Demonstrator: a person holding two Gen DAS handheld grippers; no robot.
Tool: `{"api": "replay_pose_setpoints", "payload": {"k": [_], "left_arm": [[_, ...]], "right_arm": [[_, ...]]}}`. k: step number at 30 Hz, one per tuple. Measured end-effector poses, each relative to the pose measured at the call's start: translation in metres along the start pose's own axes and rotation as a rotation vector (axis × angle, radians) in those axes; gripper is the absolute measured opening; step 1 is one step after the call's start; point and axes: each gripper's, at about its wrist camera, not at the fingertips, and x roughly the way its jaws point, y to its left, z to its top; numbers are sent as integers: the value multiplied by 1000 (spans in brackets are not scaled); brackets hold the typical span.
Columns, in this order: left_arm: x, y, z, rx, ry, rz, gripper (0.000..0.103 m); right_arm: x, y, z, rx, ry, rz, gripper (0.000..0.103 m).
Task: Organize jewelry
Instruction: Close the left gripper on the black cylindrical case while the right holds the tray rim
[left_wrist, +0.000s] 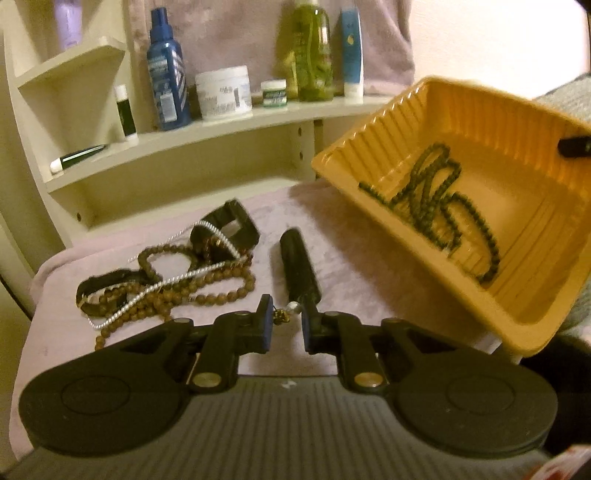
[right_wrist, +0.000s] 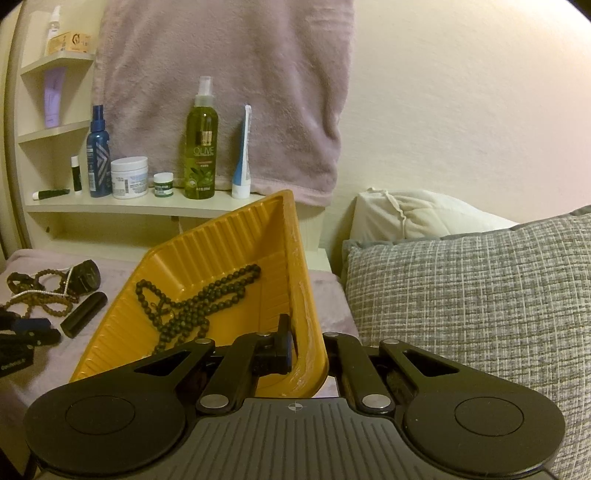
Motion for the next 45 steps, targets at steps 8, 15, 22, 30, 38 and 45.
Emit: {"api": "replay_pose_setpoints", "payload": {"k": [8, 15, 22, 30, 38, 45], "left_arm": [[-14, -27, 34, -18, -82, -124, 14], [-10, -62, 42, 12, -81, -209, 14], [-7, -75, 40, 18, -52, -254, 23], [-15, -60, 37, -7, -81, -195, 28], [-3, -15, 21, -55, -28, -19, 28], [13, -5, 16, -56, -3, 10, 28]], "right_arm": [[-1, 1, 1, -5, -2, -2, 5], [-1, 2, 0, -3, -5, -2, 5], [-1, 1, 0, 4, -2, 0, 5], [-1, 0, 0, 12, 0, 2, 5], [-1, 0, 0, 18, 2, 1, 5], [0, 1, 1, 14, 6, 0, 5]]}}
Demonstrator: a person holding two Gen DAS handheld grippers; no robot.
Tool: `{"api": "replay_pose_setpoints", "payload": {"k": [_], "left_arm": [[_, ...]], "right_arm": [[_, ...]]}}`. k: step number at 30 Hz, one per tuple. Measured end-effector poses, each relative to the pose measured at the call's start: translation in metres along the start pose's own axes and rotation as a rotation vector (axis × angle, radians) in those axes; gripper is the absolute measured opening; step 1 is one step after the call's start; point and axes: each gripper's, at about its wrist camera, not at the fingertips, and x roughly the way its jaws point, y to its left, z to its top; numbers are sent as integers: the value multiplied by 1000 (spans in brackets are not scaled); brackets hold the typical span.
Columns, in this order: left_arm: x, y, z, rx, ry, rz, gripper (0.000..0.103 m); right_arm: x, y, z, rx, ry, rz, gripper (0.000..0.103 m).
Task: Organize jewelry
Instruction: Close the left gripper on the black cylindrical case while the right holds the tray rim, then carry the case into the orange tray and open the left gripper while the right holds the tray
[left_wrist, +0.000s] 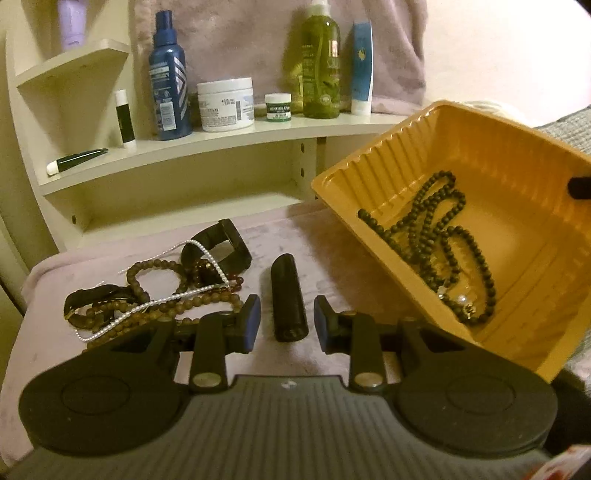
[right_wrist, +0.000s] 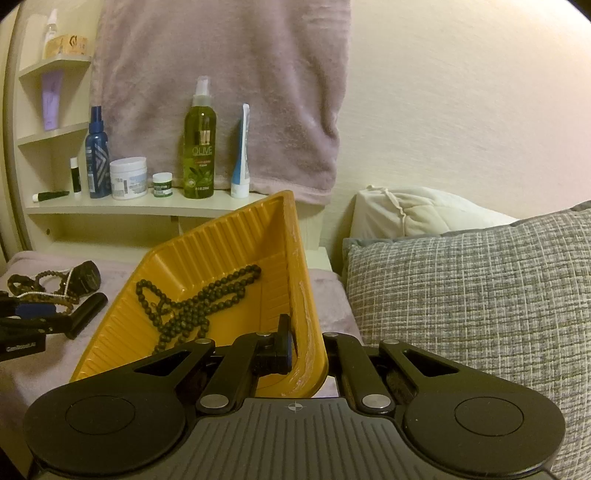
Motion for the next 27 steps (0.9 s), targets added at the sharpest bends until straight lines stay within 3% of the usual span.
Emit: {"api": "replay_pose_setpoints", "payload": {"k": [17, 27], "left_arm": [[23, -4, -4, 15, 38, 5, 27], [24, -4, -4, 9, 47, 4, 20]], "right_arm": [[1, -1, 0, -4, 1, 0, 5], [1, -1, 0, -3, 1, 1, 5]]}}
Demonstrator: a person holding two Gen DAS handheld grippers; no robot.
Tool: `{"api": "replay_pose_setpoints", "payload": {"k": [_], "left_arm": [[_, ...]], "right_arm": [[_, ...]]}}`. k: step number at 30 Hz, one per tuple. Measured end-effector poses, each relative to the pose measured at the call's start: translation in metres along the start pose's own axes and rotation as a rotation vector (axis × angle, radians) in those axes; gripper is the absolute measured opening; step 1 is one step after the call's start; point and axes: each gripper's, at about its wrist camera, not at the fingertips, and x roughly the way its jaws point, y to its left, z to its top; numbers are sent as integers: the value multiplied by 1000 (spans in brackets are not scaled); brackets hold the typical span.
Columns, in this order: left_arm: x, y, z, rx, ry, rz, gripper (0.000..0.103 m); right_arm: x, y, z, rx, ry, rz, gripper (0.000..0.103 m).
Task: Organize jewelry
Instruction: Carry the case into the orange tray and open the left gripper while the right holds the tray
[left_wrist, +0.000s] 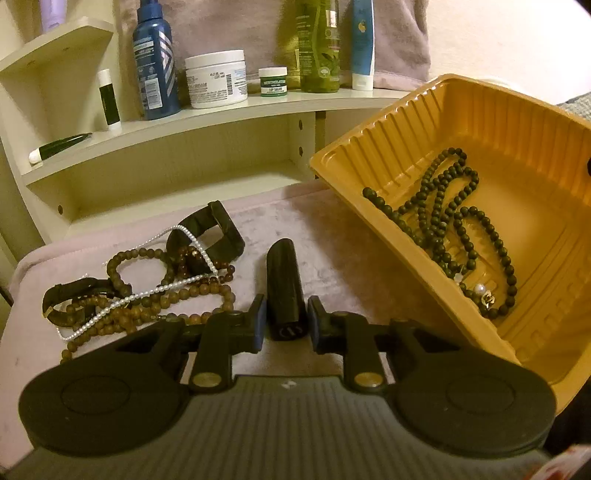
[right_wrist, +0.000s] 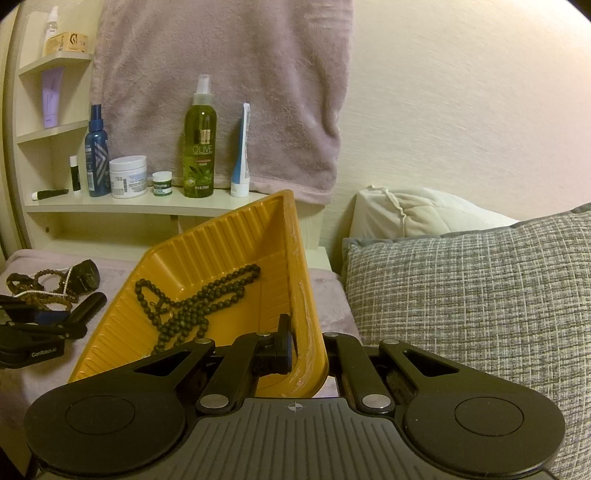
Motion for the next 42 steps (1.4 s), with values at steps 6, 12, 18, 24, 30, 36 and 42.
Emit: {"api": "replay_pose_setpoints", "payload": {"k": [6, 12, 18, 24, 30, 36, 42], "left_arm": [[-6, 5, 2, -44, -9, -30, 20], [-13, 11, 3, -96, -13, -33, 20], [-27, 16, 12, -143, -54, -60, 20], [-46, 3, 34, -137, -121, -161, 20], [-51, -23, 44, -93, -132, -237, 20], [-46, -39, 42, -59, -111, -270, 20], [-42, -48, 38, -39, -96, -287, 20]], "right_arm": [[0, 0, 0, -1, 0, -1, 5], [1, -1, 0, -7, -1, -1, 5], [0, -1, 0, -6, -1, 0, 5], [0, -1, 0, -5, -1, 0, 5], [0, -1, 0, -5, -2, 0, 5], [-1, 0, 1, -4, -2, 2, 5], [-1, 0, 1, -1, -2, 2, 5]]}}
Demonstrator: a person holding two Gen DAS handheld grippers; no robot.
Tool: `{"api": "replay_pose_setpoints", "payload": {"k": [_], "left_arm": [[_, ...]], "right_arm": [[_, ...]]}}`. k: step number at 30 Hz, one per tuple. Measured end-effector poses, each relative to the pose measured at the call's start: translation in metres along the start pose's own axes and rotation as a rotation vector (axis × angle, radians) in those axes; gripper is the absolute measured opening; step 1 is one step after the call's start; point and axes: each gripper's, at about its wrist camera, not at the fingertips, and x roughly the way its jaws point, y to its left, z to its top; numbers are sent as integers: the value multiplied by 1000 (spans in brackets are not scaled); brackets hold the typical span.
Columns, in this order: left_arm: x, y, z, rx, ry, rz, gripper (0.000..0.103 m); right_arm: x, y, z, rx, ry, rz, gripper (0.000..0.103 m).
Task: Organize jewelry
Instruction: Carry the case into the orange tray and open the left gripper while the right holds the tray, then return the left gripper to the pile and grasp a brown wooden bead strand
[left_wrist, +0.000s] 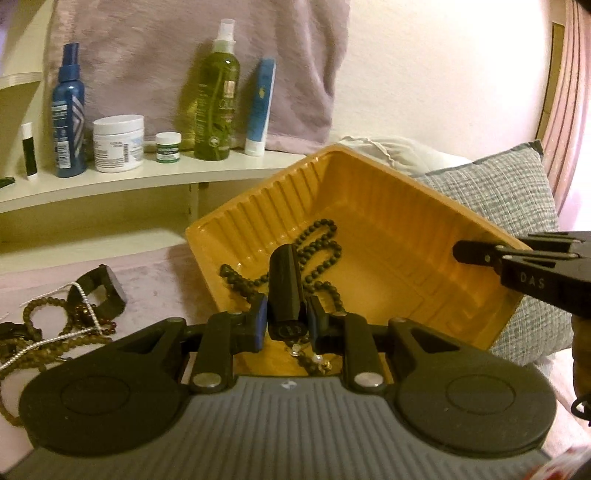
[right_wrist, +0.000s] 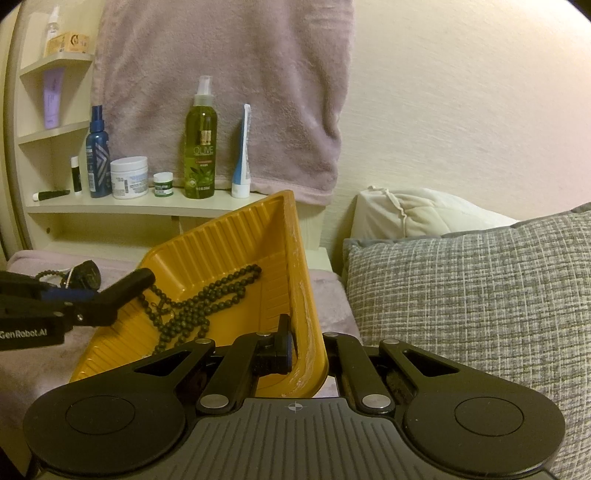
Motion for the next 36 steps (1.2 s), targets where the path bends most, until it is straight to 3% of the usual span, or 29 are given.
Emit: {"api": "replay_pose_setpoints", "payload": {"k": [8, 14, 18, 28, 36], "left_arm": [[7, -9, 1, 20, 14, -21, 20], [-6, 1, 0, -4, -22, -1, 20], [-23, 19, -5, -15, -34, 77, 21], [-60, 80, -40, -59, -8, 366, 21], [-62, 111, -55, -72, 47, 439, 21]], "right_arm": [[0, 0, 0, 3, 1, 0, 5], [0, 0, 0, 4, 1, 0, 5], [0, 0, 0, 4, 1, 0, 5], [0, 1, -1, 2, 2, -1, 5], [0, 2, -1, -3, 3, -2, 5]]}}
